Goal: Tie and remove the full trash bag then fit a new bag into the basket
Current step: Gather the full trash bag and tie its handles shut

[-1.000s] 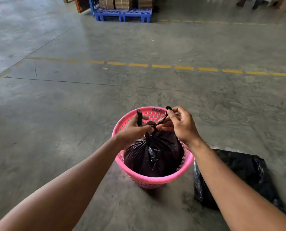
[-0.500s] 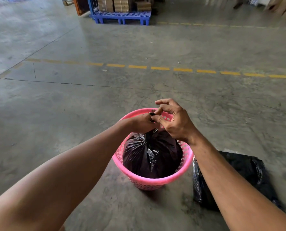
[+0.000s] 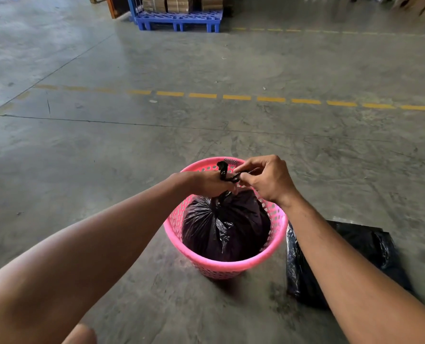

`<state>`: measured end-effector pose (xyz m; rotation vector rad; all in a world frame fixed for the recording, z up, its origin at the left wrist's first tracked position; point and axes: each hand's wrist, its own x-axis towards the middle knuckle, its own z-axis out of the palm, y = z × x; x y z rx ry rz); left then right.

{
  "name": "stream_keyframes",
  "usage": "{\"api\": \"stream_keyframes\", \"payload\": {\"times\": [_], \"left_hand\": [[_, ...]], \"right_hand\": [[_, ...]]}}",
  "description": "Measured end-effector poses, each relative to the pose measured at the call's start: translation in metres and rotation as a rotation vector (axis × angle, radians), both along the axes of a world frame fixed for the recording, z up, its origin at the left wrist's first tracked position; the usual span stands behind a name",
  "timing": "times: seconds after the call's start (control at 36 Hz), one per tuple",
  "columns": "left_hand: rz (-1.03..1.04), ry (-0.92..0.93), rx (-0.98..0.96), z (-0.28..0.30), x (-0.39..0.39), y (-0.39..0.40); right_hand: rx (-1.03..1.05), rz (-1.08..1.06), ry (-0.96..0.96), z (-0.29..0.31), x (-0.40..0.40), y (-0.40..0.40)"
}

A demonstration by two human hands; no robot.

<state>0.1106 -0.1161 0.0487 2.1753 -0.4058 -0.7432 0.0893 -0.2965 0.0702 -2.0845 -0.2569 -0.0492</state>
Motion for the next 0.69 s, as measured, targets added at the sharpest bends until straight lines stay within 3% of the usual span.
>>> {"api": "stream_keyframes", "payload": {"times": [0.25, 0.44, 0.53, 0.61, 0.69], "left_hand": [[0.341, 0.313, -0.472, -0.025, -0.021, 0.027], [0.515, 0.551, -0.719, -0.043, -0.036, 0.033], [0.67, 0.604, -0.785, -0.045, -0.036, 0.034], [0.842, 0.652, -0.865, -0.047, -0.037, 0.038], [0.842, 0.659, -0.903, -0.043, -0.041, 0.035]], "right_hand": [[0.46, -0.268, 0.378, -0.029, 0.014, -0.014], [0.527, -0.301, 0.421, -0.04, 0.016, -0.03], [0.442, -0.188, 0.375, -0.037, 0.012, -0.037], [0.218, 0.059, 0.405, -0.042, -0.005, -0.044], [-0.025, 0.254, 0.473, -0.058, -0.029, -0.039]]}}
